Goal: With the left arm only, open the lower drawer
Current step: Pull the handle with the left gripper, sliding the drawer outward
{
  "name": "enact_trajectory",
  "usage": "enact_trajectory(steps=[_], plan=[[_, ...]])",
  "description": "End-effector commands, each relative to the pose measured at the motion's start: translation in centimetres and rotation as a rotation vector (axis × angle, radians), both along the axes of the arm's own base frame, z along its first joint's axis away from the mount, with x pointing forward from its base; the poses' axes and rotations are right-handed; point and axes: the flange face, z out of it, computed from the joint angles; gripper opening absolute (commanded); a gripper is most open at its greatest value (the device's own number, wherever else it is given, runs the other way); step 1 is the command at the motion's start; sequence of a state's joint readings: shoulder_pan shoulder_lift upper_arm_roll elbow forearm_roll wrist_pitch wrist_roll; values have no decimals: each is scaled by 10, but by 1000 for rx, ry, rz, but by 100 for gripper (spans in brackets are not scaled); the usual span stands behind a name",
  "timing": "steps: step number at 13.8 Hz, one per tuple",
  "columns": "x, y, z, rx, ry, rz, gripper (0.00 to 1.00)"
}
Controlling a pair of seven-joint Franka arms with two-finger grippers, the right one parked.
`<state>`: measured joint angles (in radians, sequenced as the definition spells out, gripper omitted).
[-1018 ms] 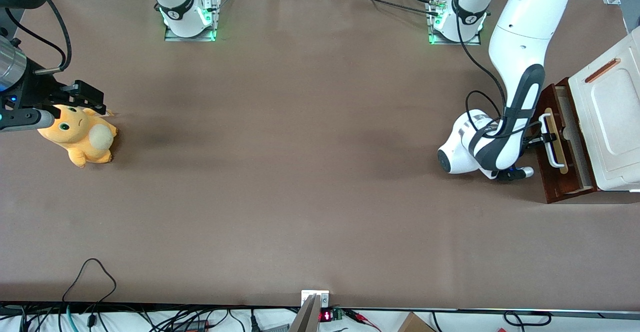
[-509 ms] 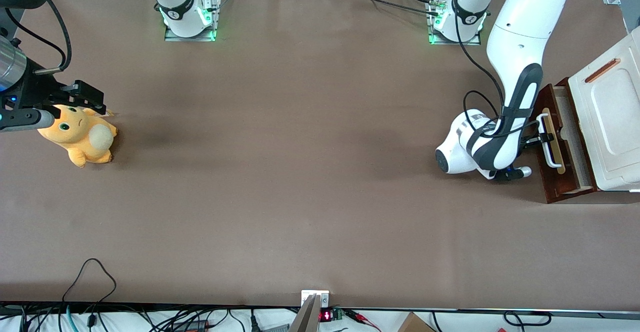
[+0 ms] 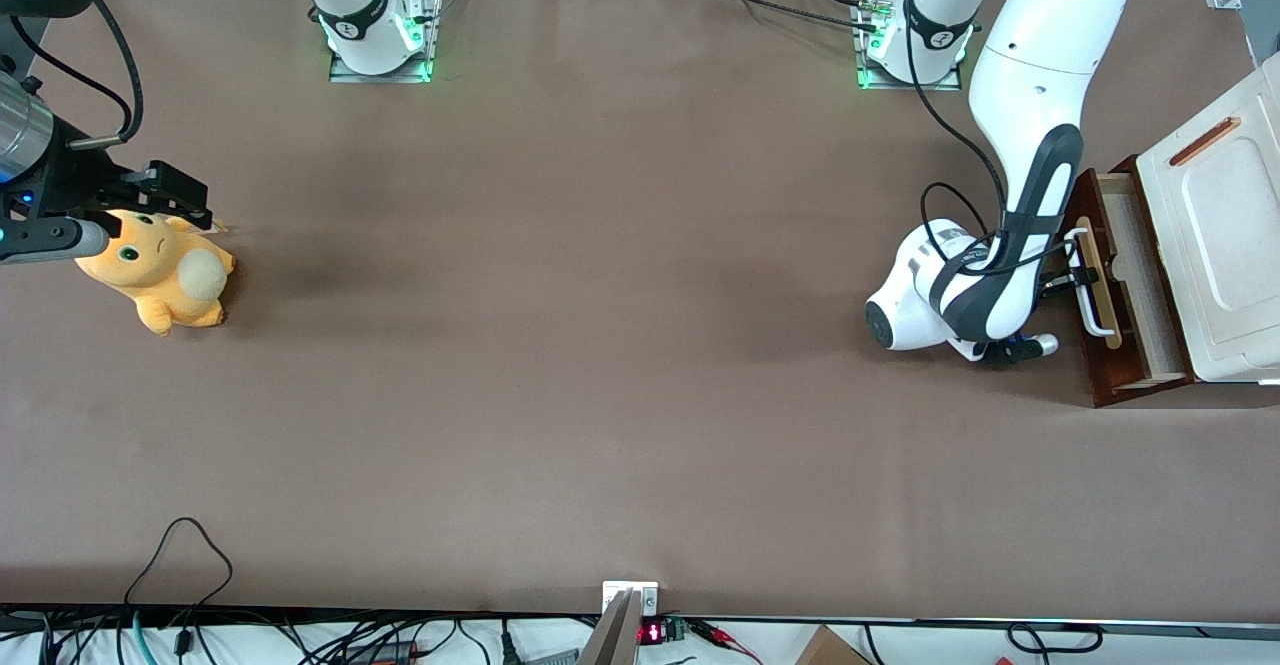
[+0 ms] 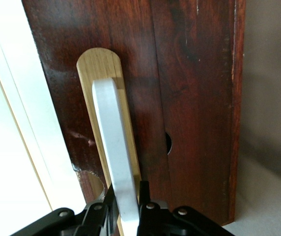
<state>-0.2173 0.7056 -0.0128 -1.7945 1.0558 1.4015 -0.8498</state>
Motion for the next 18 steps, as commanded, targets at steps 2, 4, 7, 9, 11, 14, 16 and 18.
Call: enact_trajectory(steps=[2, 4, 7, 9, 11, 14, 16, 18], plan=[[6, -17, 7, -21, -4, 5, 16], [6, -17, 7, -21, -7, 6, 16], [5, -18, 7, -35, -7, 24, 16], [9, -23, 12, -42, -29, 25, 16], [9, -25, 12, -49, -34, 34, 16], [7, -31, 12, -55, -39, 41, 16], [10, -34, 14, -69, -55, 56, 16], [10, -40, 15, -79, -64, 63, 16]])
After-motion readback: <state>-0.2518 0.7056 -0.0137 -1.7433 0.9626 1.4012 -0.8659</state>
